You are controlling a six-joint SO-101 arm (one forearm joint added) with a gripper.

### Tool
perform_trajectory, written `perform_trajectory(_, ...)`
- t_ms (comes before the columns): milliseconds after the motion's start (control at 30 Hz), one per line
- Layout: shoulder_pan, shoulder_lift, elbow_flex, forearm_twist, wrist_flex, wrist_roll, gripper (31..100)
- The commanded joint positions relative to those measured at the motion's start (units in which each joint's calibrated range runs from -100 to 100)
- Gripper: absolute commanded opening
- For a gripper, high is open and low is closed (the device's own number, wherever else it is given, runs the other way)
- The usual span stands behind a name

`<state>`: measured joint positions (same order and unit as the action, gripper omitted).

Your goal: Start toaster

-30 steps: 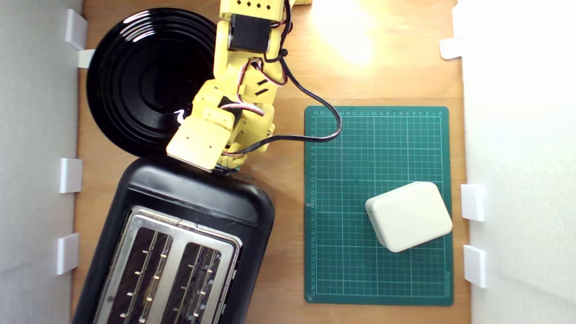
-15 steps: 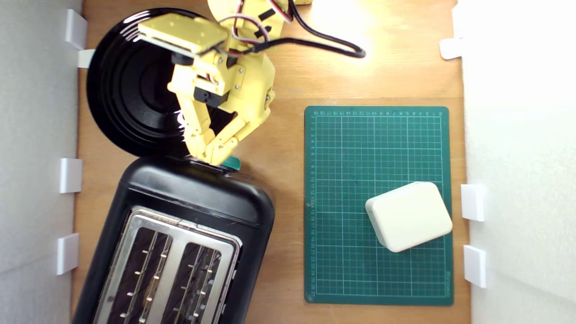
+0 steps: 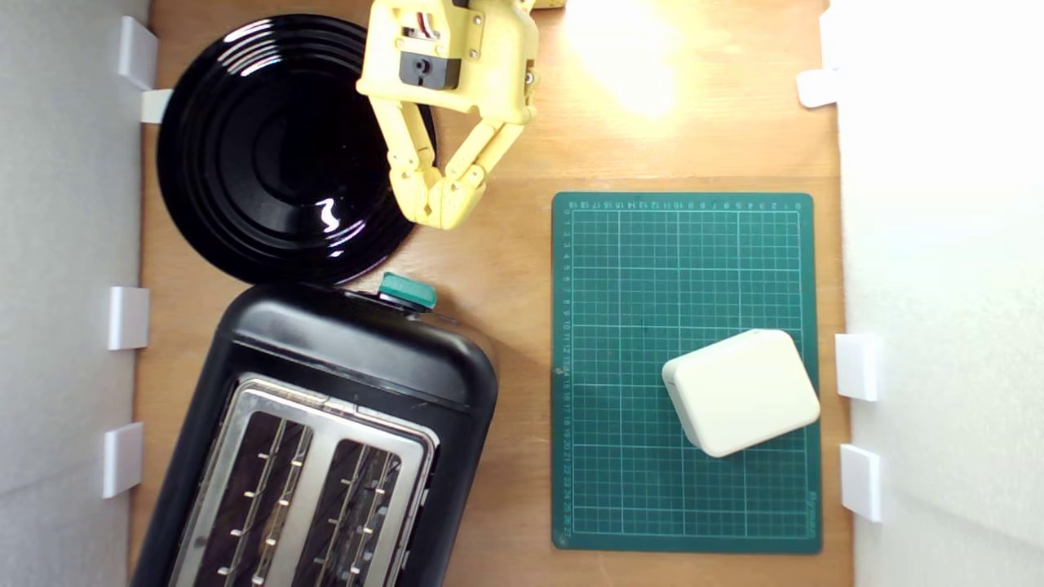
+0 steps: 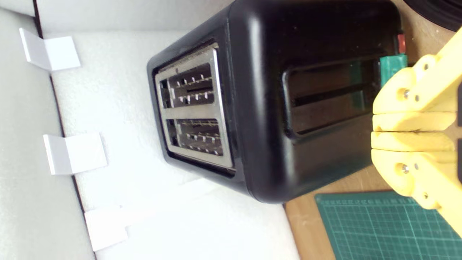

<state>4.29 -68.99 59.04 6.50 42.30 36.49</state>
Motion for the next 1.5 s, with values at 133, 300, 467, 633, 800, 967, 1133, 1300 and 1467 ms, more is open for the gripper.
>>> perform_trajectory(133,-0.6,-14.5,15.0,-7.6,-0.9,-0.2,31.3)
perform_trajectory(300,-0.6,-23.2,25.5,-7.8,-0.9,-2.0,31.3)
perform_trajectory(467,-0.6,-29.5,34.0,-7.7,-0.8,-2.4,31.3)
perform_trajectory(633,-0.6,-30.4,39.4,-7.8,-0.8,-2.5,31.3)
perform_trajectory(800,-0.7,-30.4,40.7,-8.3,-0.7,-2.6,31.3)
perform_trajectory(967,-1.9,-30.4,40.7,-6.9,-0.5,-5.0,31.3)
perform_trajectory(1133,-3.4,-30.4,40.7,-4.5,-0.5,-6.8,31.4)
perform_trajectory(1300,-3.7,-30.4,40.7,-4.5,4.2,-6.7,31.4)
perform_trajectory(1467,-4.2,-30.4,40.7,-4.4,6.8,-7.0,31.4)
